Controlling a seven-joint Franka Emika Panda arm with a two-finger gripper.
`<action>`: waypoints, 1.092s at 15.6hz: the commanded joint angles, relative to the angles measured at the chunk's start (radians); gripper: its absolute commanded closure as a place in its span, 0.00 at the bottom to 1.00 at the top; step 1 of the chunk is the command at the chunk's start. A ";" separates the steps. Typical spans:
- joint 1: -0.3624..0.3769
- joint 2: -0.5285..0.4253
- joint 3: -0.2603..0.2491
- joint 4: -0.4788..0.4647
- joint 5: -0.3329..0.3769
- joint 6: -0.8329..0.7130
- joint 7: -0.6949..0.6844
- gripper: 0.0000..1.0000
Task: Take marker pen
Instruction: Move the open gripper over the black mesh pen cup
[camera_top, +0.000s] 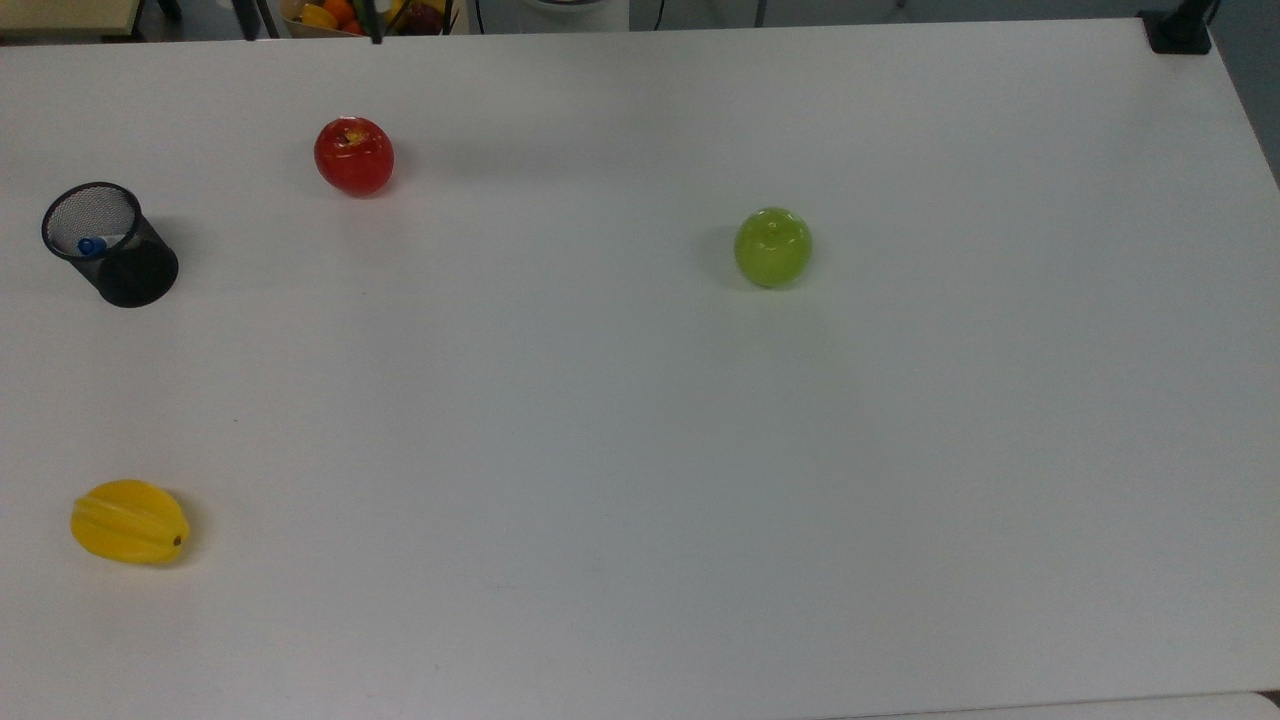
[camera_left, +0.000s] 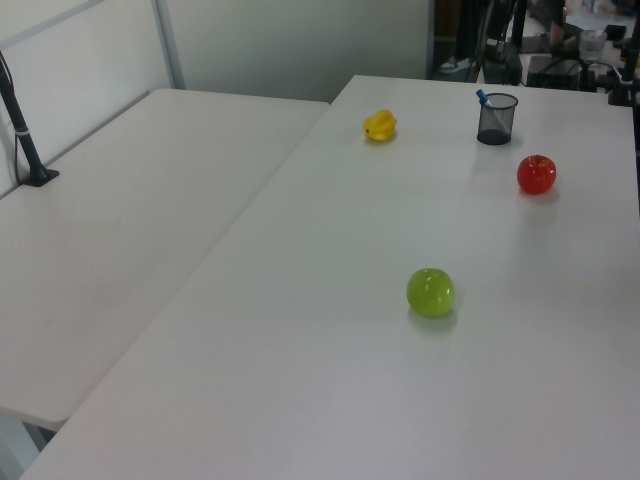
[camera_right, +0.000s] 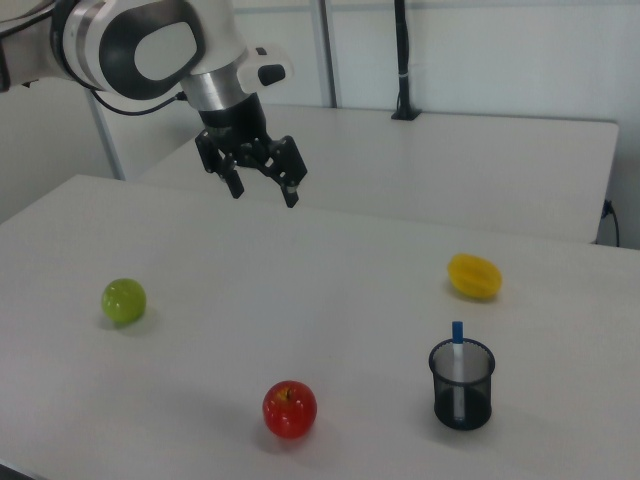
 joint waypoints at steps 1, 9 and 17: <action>-0.025 -0.002 -0.043 -0.013 -0.020 0.126 -0.019 0.00; -0.094 0.104 -0.113 -0.019 -0.024 0.385 -0.079 0.00; -0.160 0.245 -0.113 -0.049 -0.007 0.612 -0.076 0.20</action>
